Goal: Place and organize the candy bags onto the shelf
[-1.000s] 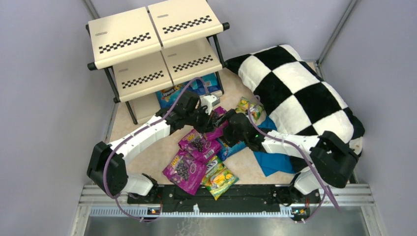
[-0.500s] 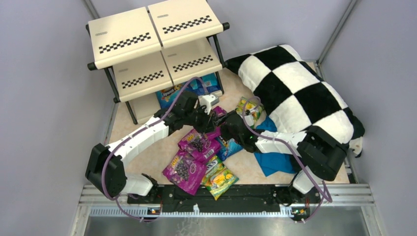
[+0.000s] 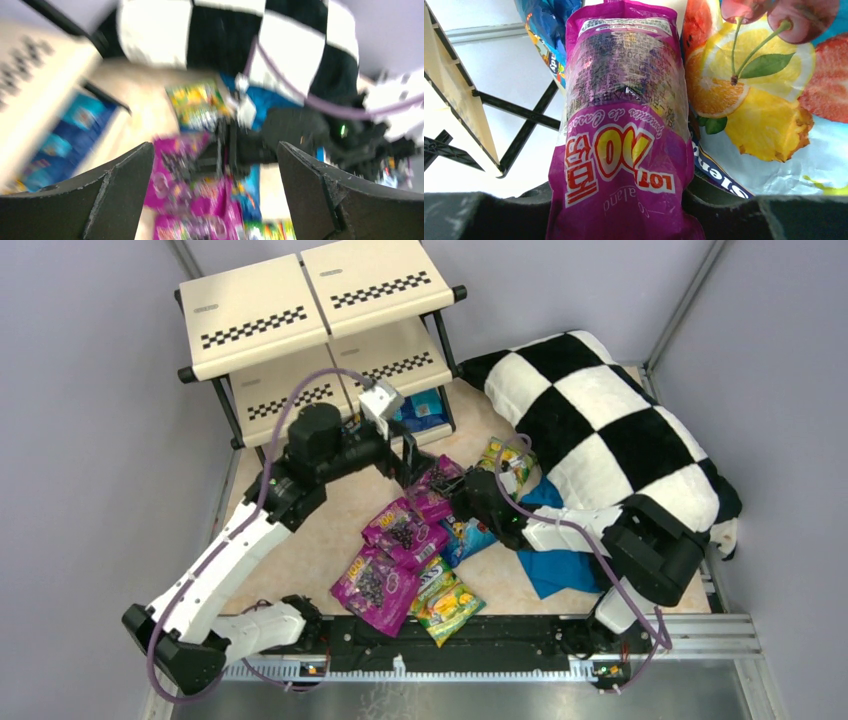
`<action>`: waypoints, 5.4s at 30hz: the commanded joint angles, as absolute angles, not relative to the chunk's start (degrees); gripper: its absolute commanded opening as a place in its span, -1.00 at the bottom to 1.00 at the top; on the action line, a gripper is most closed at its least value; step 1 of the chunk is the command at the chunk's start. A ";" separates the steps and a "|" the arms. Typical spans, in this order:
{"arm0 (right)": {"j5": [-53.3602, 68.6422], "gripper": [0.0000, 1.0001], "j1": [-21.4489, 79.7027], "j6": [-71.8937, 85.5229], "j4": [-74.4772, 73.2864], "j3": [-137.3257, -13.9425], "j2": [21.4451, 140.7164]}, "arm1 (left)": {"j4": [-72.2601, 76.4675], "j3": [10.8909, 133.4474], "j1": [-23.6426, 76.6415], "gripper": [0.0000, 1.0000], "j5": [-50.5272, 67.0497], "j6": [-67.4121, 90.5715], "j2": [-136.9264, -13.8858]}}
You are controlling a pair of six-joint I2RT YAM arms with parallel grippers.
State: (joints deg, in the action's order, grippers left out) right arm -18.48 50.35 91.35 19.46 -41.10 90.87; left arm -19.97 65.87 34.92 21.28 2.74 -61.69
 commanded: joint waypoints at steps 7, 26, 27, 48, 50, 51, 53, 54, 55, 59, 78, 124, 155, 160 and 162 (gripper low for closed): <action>-8.76 -0.24 45.87 85.93 22.62 -42.34 79.06 | -2.14 81.55 34.87 0.97 4.85 -3.96 -65.73; -3.29 -0.33 39.44 83.03 21.28 -61.39 79.03 | 10.15 62.16 28.21 0.97 -5.36 -5.86 -53.27; -3.10 -0.34 39.23 83.81 22.02 -62.83 80.32 | 10.38 61.92 28.20 0.97 -5.36 -6.01 -53.41; -4.93 -0.35 34.82 89.35 20.06 -101.89 115.66 | 14.20 58.00 28.21 0.97 -9.70 -10.41 -52.45; -4.41 -0.35 34.37 89.24 17.22 -106.40 118.80 | 14.87 57.46 28.16 0.97 -10.28 -10.81 -52.37; -4.48 -0.32 34.27 88.82 16.37 -108.45 120.05 | 15.01 57.40 28.21 0.97 -10.55 -10.96 -52.49; -3.97 -0.22 33.94 88.26 13.87 -112.51 123.09 | 15.24 57.11 28.18 0.97 -10.72 -11.22 -52.79; -3.32 -0.18 33.67 88.18 13.58 -113.80 123.88 | 15.46 56.98 28.19 0.97 -10.80 -11.39 -53.01; -2.69 -0.12 33.51 88.26 13.57 -114.22 124.18 | 15.49 56.89 28.17 0.98 -10.80 -11.42 -53.26; -4.71 0.28 33.47 86.47 10.32 -111.63 121.17 | 15.43 56.89 28.20 0.97 -10.01 -11.02 -53.30; -6.05 0.47 33.32 80.14 10.67 -83.10 99.56 | 15.99 56.36 28.16 0.98 -9.42 -9.60 -53.00; -0.09 0.49 33.49 56.21 14.28 -76.17 89.48 | 16.29 56.35 27.77 0.97 -10.21 -9.48 -54.21; 26.97 0.64 47.96 47.23 -1.04 -26.53 65.21 | 9.16 62.05 30.00 0.97 0.51 -0.80 -64.84; 26.51 0.57 48.63 46.21 -3.16 -23.96 67.00 | 8.92 62.05 30.43 0.97 -1.30 -1.10 -65.31; 27.69 0.52 49.20 44.84 -2.38 -23.45 67.56 | 8.89 62.20 30.63 0.97 -1.08 -0.98 -65.40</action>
